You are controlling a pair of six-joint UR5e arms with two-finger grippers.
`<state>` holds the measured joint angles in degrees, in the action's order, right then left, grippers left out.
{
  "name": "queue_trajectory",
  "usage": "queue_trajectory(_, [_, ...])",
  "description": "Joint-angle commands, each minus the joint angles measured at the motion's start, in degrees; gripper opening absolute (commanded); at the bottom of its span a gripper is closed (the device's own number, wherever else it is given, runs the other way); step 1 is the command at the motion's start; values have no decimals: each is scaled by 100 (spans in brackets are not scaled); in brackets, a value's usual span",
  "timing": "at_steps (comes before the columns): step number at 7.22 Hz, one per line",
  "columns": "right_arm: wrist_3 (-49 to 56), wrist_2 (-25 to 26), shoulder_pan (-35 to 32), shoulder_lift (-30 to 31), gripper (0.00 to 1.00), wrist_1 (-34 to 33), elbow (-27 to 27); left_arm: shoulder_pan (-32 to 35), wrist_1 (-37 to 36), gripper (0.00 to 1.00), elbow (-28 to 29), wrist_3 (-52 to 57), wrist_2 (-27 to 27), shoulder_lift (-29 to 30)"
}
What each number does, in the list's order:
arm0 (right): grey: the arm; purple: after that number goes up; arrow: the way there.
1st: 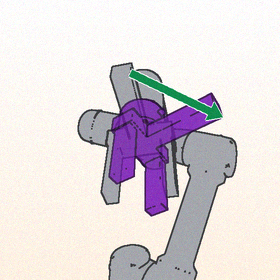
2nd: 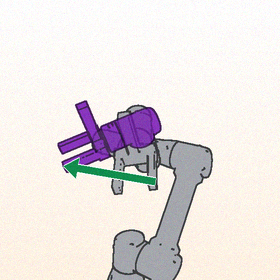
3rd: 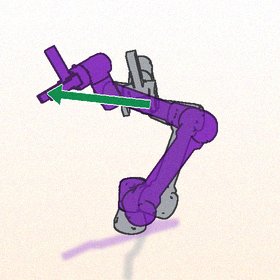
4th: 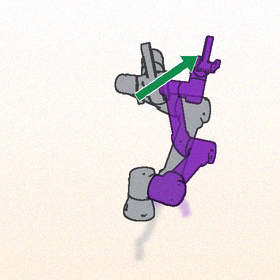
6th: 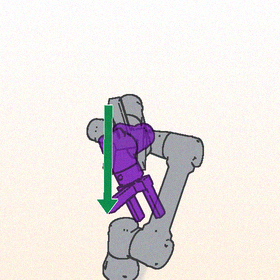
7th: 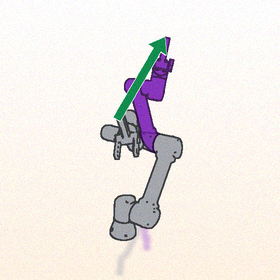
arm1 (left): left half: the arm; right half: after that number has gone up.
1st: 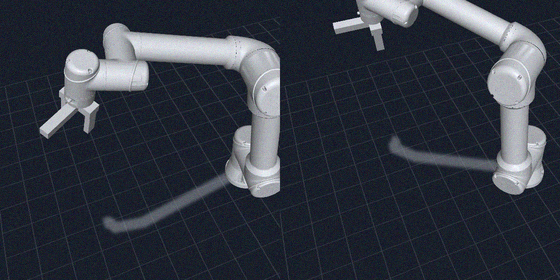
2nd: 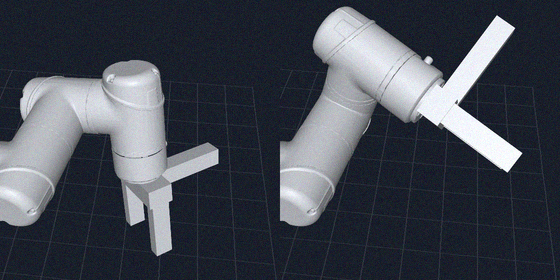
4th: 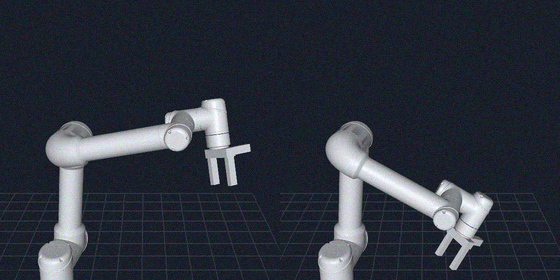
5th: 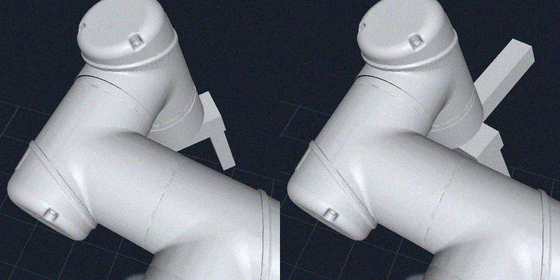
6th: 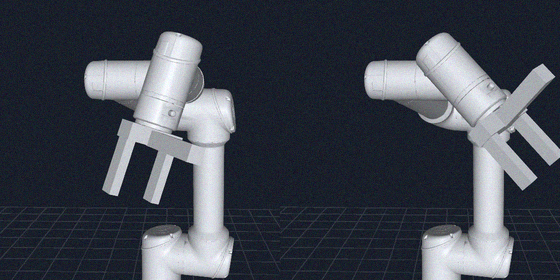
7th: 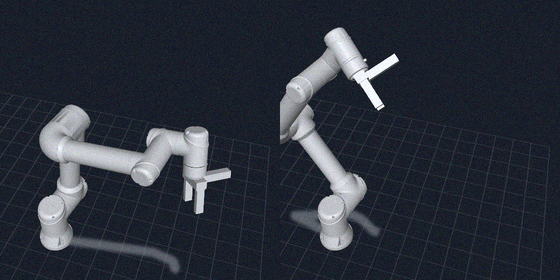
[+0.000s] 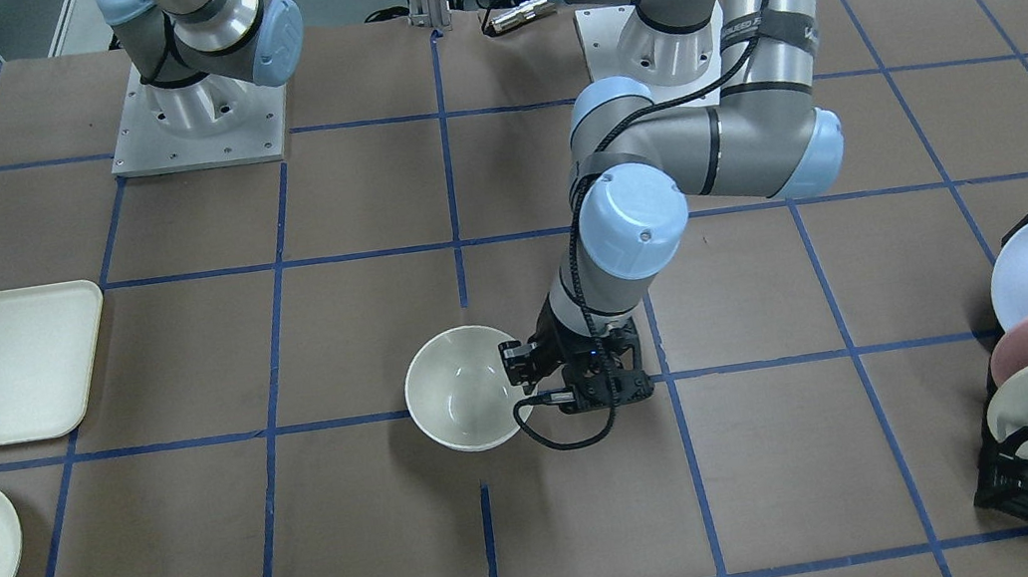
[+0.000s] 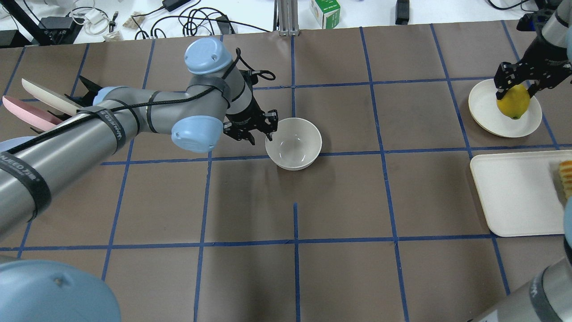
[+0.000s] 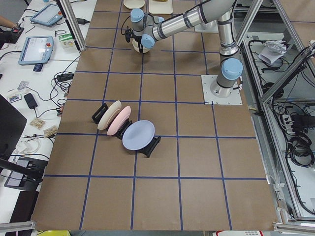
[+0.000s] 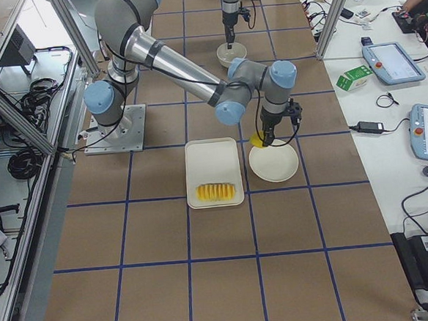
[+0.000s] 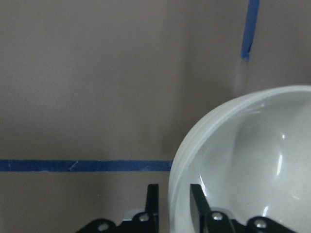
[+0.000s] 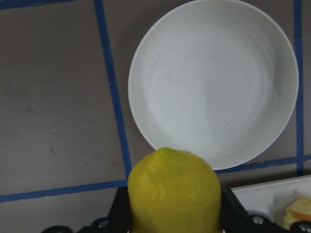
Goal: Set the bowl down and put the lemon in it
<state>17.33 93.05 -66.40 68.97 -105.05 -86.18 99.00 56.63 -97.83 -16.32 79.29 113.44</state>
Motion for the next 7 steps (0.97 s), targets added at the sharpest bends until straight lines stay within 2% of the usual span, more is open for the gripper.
queue_trajectory(1, [-797,-276,-800,668,0,869,-4,-556,1578,88,760,1229,686,-601])
queue_trajectory(2, [-1089,-470,-1178,853,0,968,-4,-679,2171,88,1226,1524,1198,-821])
queue_trajectory(3, [-1622,-568,-1600,916,0,986,-4,-828,2498,88,1414,1614,1211,-1093])
queue_trajectory(5, [-3236,-691,-2540,873,0,829,-4,-769,2844,89,1346,1615,1185,-1594])
queue_trajectory(7, [-3587,-963,-3104,593,0,512,-4,-759,2985,89,1223,1615,1071,-1824])
